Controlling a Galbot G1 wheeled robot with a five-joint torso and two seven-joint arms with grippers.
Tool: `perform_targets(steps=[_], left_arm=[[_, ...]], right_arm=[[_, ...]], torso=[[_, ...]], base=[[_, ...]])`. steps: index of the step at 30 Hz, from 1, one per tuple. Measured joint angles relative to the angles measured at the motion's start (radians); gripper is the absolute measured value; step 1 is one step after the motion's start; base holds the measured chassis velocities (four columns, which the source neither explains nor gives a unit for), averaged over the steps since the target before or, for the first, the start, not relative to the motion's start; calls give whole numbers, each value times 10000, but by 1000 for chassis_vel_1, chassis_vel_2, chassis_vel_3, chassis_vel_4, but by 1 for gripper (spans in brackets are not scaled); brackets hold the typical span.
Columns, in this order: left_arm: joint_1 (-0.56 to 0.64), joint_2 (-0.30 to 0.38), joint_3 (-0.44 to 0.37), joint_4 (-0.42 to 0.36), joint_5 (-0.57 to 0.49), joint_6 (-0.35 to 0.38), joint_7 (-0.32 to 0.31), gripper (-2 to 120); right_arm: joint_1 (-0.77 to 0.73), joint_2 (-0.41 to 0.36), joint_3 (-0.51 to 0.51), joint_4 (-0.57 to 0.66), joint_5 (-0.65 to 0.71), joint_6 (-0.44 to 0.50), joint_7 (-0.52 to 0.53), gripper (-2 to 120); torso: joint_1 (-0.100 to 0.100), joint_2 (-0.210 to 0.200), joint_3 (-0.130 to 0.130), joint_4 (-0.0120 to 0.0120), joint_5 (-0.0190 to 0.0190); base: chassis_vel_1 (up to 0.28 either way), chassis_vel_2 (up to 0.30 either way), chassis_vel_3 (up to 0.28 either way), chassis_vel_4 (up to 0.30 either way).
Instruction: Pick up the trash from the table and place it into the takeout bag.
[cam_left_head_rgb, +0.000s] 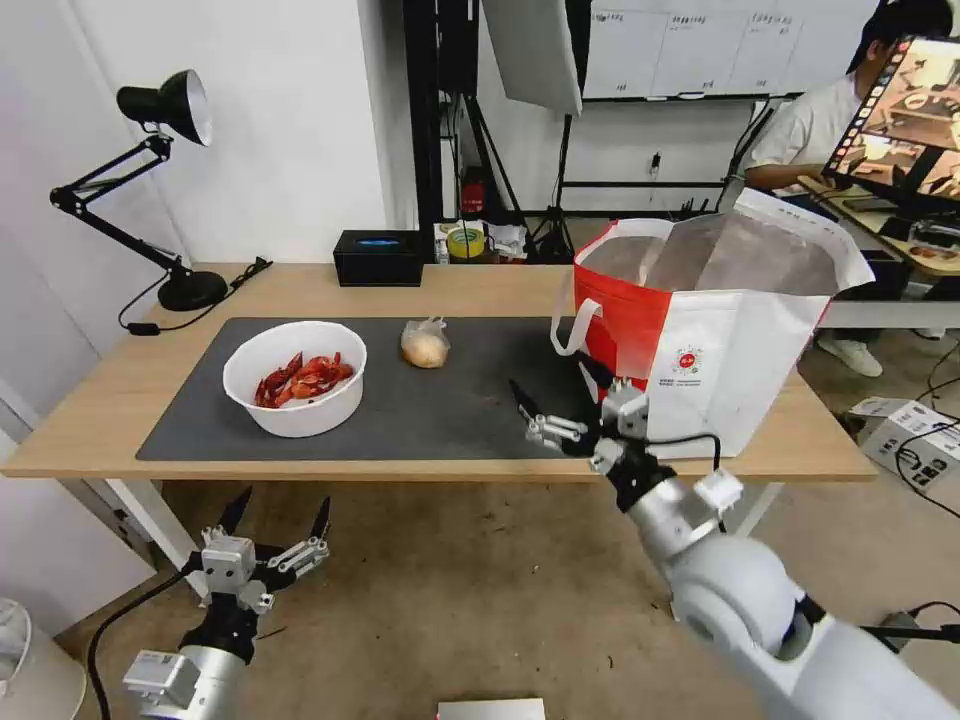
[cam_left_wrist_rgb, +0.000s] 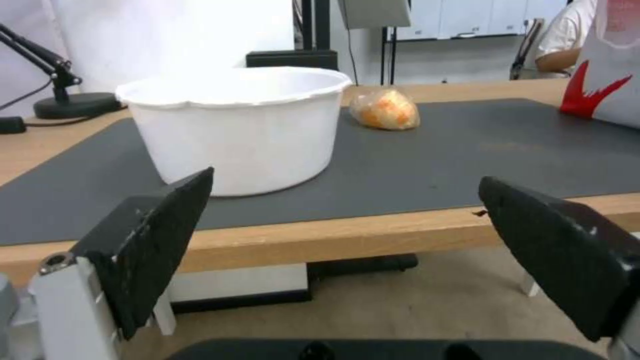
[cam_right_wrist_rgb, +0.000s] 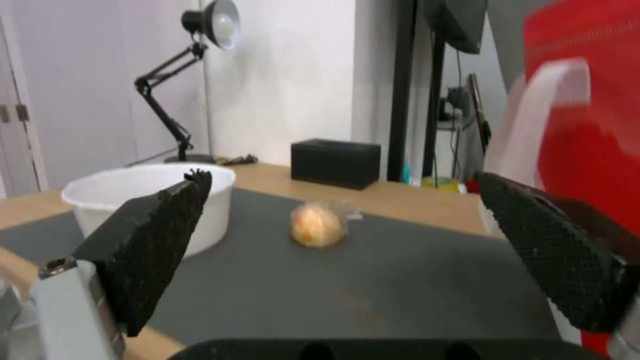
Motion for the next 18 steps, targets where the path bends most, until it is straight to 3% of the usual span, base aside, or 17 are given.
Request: perform_targets(steps=[9,18], left_arm=[[-106,127,97,217,-18,-50,54,100],[-132,167,194,279,-21,-57,83,100]], right_arm=[[-1551,612,366,-407,-941,853,132,100],[-2117,937,565,-895,-1369,1214,431,100]], torso=[[1,0,1,0,0],[1,0,1,0,1]], base=[[0,0,0,0],[0,0,0,0]])
